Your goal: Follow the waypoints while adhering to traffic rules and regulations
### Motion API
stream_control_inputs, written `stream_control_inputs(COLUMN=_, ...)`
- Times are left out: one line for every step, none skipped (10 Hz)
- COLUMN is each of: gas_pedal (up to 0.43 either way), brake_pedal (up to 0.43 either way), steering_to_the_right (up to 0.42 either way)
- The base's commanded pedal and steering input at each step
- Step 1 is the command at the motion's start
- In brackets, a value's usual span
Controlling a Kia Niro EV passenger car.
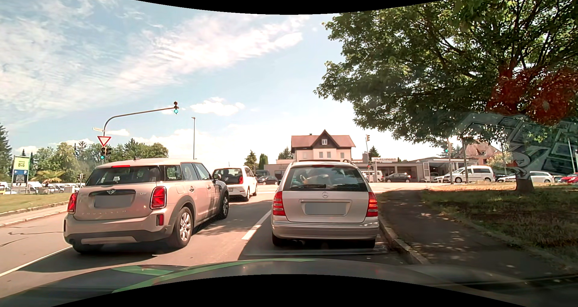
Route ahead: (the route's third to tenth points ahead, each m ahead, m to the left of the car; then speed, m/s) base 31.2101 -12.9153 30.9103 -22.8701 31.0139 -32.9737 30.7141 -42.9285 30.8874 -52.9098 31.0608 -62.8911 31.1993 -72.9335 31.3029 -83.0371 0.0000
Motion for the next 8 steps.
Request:
stream_control_inputs(gas_pedal=0.0, brake_pedal=0.0, steering_to_the_right=0.08)
stream_control_inputs(gas_pedal=0.0, brake_pedal=0.0, steering_to_the_right=0.08)
stream_control_inputs(gas_pedal=0.13, brake_pedal=0.0, steering_to_the_right=0.08)
stream_control_inputs(gas_pedal=0.169, brake_pedal=0.0, steering_to_the_right=0.081)
stream_control_inputs(gas_pedal=0.169, brake_pedal=0.0, steering_to_the_right=0.08)
stream_control_inputs(gas_pedal=0.169, brake_pedal=0.0, steering_to_the_right=0.081)
stream_control_inputs(gas_pedal=0.169, brake_pedal=0.0, steering_to_the_right=0.081)
stream_control_inputs(gas_pedal=0.177, brake_pedal=0.0, steering_to_the_right=0.081)
